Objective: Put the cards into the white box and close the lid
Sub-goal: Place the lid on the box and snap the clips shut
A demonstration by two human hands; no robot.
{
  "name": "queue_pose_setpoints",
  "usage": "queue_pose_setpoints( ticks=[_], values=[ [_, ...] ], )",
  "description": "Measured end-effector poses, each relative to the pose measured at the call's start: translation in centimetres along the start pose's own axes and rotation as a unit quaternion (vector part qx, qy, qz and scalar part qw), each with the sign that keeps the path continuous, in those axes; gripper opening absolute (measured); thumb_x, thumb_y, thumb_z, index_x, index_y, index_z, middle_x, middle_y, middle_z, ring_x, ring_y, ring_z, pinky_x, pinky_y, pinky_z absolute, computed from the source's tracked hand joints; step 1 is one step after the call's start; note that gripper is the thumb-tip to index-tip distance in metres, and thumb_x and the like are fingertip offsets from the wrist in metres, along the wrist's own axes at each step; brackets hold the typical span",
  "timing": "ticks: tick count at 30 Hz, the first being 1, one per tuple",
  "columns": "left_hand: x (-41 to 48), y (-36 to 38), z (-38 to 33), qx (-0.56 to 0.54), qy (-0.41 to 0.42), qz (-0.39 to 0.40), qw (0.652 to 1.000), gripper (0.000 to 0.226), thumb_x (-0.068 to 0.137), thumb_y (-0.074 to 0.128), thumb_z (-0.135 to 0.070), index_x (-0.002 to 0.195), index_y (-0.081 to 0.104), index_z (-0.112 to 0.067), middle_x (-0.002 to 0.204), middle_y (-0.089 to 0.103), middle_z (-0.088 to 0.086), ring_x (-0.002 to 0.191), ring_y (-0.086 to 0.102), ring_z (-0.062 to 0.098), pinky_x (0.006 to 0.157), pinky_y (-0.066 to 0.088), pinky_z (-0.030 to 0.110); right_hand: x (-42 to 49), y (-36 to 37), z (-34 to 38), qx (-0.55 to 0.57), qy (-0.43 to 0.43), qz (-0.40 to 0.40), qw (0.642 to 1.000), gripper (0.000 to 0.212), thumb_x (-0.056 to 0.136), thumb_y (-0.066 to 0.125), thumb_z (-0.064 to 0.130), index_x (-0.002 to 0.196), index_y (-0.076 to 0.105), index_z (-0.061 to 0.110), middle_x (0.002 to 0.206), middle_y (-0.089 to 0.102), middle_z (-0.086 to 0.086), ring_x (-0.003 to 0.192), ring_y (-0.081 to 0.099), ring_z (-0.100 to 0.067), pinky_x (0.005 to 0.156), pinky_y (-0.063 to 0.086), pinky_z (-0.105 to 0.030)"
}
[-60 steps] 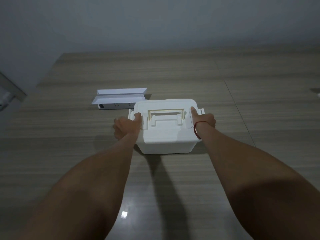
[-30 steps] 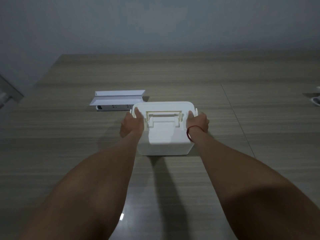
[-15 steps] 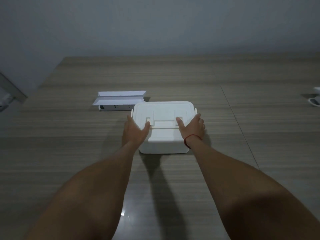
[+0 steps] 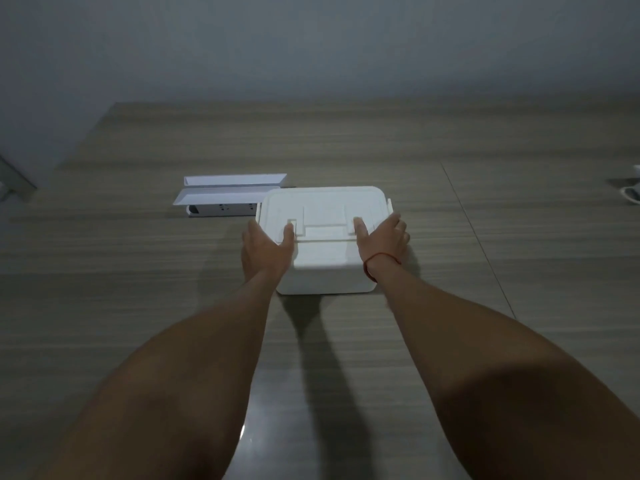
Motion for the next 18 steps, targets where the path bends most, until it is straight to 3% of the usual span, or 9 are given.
queue_pose_setpoints(
  ticks=[6,10,12,18],
  values=[
    [2.2,1.1,-0.9,0.006,-0.013,0.043,0.999,0.082,0.087,0.051,-0.057,0.145,0.031,-0.003,0.146,0.041,0.016,0.135,0.041,0.032,0.107,0.039,0.044,2.6,0.9,1.0,0.004,0.015,0.042,0.999,0.087,0.085,0.056,0.053,0.146,0.024,0.001,0.150,0.034,-0.017,0.137,0.034,-0.036,0.107,0.034,-0.047],
    [1.0,0.6,-2.1,0.085,0.055,0.053,0.993,0.081,0.095,0.041,-0.046,0.153,0.011,0.002,0.162,0.010,0.020,0.151,0.011,0.031,0.122,0.017,0.043,1.8,0.4,1.5,-0.025,-0.017,0.070,0.997,0.083,0.089,0.053,0.047,0.149,0.018,0.003,0.157,0.024,-0.014,0.143,0.026,-0.032,0.114,0.027,-0.046],
    [-0.5,0.9,-2.8,0.135,0.115,0.072,0.982,0.074,0.098,0.035,-0.041,0.153,0.011,0.003,0.163,0.003,0.019,0.152,0.000,0.030,0.124,0.008,0.041,0.5,0.3,2.0,-0.087,-0.071,0.092,0.989,0.072,0.095,0.046,0.042,0.151,0.017,0.006,0.161,0.012,-0.011,0.148,0.015,-0.029,0.118,0.019,-0.047],
    [-5.6,1.0,-2.6,0.203,0.202,0.137,0.948,0.064,0.101,0.026,-0.038,0.152,0.020,0.001,0.163,0.013,0.017,0.152,0.007,0.028,0.122,0.011,0.043,-5.9,0.1,1.5,-0.177,-0.192,0.177,0.949,0.054,0.101,0.028,0.035,0.150,0.024,0.012,0.163,0.011,-0.001,0.151,0.004,-0.021,0.119,0.013,-0.051]
  ],
)
Point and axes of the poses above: each hand's wrist, its own x-axis towards the middle knuckle, its own y-axis out of the palm, z = x × y, the point moved 10 cm from there along x, towards the middle knuckle
